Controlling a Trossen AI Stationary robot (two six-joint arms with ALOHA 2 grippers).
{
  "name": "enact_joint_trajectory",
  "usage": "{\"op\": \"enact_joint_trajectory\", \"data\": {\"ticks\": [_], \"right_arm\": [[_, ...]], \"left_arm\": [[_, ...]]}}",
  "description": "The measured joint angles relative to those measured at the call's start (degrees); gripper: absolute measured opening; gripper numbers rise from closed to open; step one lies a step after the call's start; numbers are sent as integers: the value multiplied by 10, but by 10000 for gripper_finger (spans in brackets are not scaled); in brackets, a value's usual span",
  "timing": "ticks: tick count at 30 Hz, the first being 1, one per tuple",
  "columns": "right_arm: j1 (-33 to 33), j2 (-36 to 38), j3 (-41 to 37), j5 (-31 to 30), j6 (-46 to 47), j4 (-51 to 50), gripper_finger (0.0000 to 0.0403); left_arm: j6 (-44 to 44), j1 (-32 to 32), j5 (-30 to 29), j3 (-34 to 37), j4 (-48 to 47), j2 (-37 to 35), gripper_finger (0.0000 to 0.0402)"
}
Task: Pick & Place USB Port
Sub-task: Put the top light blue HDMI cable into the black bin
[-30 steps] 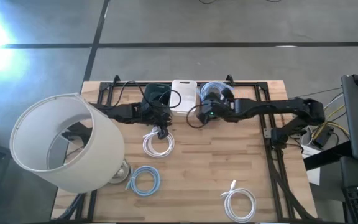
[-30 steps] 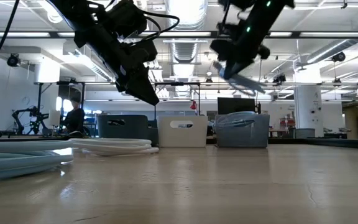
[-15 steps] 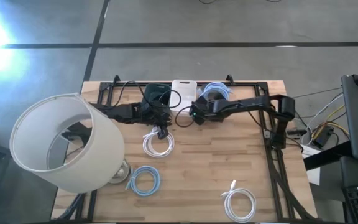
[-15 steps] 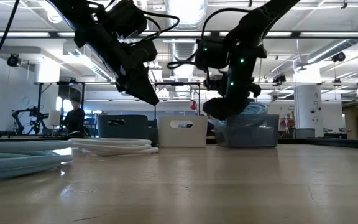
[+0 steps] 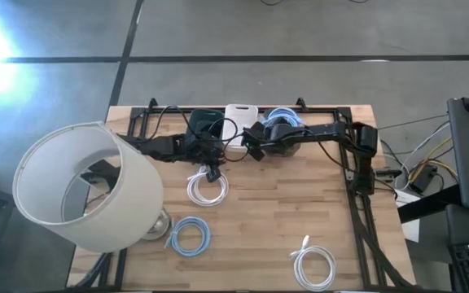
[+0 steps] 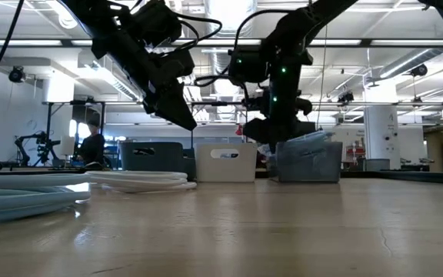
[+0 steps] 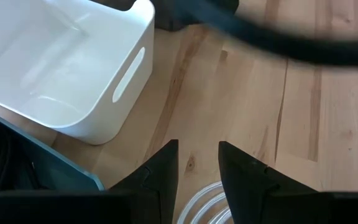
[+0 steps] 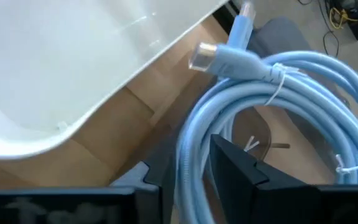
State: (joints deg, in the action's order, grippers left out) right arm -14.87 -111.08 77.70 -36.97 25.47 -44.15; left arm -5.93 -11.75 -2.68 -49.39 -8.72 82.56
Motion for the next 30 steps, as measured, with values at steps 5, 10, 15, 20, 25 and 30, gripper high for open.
{"op": "enact_joint_trajectory", "data": {"ticks": [5,10,15,20,25,30], "right_arm": [[1,1,4,1,-3,-12,124],[4,16,8,24,-4,-52,143],[20,53,8,41,-4,-75,148],[44,103,8,41,-4,-80,143],[77,149,8,42,-4,-86,136],[90,190,4,42,5,-98,133]], "left_arm": [[0,0,0,0,-4,0,117],[0,0,-2,0,-9,0,117],[0,0,-3,0,-9,0,117],[0,2,-2,0,-9,0,117],[14,14,11,0,-9,0,117],[13,24,11,0,-9,0,117]]}}
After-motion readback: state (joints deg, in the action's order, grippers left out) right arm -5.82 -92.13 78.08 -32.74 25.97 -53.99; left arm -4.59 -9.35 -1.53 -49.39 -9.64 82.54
